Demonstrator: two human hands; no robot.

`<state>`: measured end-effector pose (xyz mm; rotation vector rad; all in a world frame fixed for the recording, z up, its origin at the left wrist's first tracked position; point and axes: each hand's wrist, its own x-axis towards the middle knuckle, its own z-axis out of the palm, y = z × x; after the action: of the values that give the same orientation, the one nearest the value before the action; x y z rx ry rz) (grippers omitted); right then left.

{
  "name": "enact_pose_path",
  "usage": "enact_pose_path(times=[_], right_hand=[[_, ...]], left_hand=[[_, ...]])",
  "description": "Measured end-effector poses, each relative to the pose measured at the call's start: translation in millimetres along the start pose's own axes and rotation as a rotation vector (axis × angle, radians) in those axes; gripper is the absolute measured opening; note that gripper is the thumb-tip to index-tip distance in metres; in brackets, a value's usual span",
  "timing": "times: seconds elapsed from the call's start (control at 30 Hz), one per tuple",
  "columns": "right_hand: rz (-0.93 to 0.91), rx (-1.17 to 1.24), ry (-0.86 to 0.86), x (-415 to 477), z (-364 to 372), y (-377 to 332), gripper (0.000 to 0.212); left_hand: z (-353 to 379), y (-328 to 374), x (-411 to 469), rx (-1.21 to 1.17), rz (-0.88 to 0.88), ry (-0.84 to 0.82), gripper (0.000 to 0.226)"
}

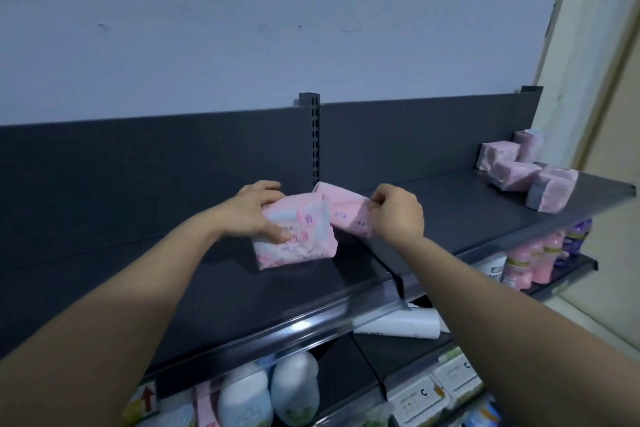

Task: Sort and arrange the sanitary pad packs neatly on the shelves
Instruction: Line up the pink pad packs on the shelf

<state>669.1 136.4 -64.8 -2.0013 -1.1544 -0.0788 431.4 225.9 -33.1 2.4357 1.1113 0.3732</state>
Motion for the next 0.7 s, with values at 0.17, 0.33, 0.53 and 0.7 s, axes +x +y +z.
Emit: enact_pose_path(times=[0.17, 0.33, 0.53, 0.7], right_hand=[[-0.069, 0.065, -0.017, 29.8, -40.7, 41.8, 0.024], [-0.159, 0.086, 0.004, 61.3, -78.1, 94.5, 0.02], [-0.158, 0.124, 0.13, 93.1, -118.1, 159.4, 0.015], [-0.162, 0.166, 0.075, 117.9, -136.9, 202.7, 0.012]], left_hand=[[30.2, 61.1, 43.1, 0.248, 0.187, -0.084, 0.059], [70.5, 125.4, 89.6, 0.212, 0.252, -0.118, 0.048], [112.7, 194.0, 135.9, 0.121, 0.272, -0.103, 0.058], [133.0, 228.2, 173.8, 0.133, 0.314, -0.011, 0.049]])
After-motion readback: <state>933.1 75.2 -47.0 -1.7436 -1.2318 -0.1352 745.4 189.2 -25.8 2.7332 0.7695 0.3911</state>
